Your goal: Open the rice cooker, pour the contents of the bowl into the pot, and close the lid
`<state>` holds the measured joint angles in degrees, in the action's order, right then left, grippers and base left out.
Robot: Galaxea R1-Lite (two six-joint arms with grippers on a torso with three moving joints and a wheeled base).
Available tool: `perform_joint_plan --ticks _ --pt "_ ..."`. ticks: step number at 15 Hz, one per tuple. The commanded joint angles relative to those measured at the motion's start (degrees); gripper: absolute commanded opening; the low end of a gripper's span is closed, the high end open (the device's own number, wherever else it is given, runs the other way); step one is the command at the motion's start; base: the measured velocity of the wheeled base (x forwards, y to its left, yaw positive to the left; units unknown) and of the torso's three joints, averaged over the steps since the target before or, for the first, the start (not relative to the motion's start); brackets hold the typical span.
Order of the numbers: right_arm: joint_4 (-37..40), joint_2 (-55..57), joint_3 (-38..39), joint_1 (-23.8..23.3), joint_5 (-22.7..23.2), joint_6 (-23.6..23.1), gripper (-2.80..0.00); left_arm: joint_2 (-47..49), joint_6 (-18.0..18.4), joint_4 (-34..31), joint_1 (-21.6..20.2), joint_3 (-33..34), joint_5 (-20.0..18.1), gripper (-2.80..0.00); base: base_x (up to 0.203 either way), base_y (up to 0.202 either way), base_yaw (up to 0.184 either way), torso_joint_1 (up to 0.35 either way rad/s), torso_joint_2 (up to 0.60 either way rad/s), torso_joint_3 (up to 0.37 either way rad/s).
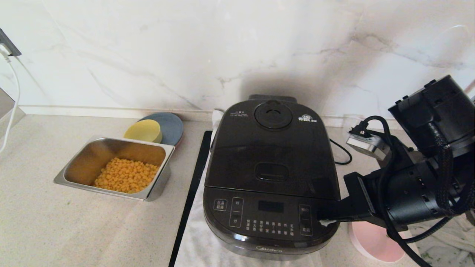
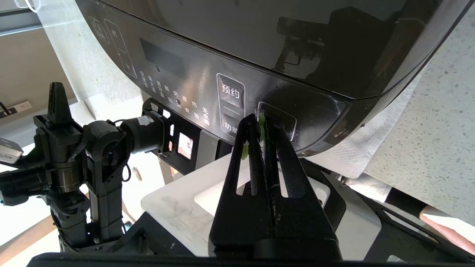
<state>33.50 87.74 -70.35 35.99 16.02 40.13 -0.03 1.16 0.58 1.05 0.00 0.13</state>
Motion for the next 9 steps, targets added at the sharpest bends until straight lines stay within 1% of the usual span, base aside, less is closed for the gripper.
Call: perform_joint_plan --ticks 1,4,9 --pt "-0.83 -0.10 1.07 -0.28 -0.02 0.29 -2.80 -0.06 -0.02 0.03 0.01 0.44 0.04 -2.80 0.000 0.000 0.000 0.000 0.00 0.000" --pt "-2.30 -0.73 1.61 -0.57 -0.11 0.30 -2.80 -0.06 -0.01 0.03 0.01 0.44 0.04 -2.80 0.000 0.000 0.000 0.000 0.00 0.000" --pt "-2.38 -3.45 -0.48 -0.49 0.34 0.39 -2.80 -0.06 -0.02 0.03 0.01 0.44 0.04 -2.80 0.000 0.000 0.000 0.000 0.00 0.000"
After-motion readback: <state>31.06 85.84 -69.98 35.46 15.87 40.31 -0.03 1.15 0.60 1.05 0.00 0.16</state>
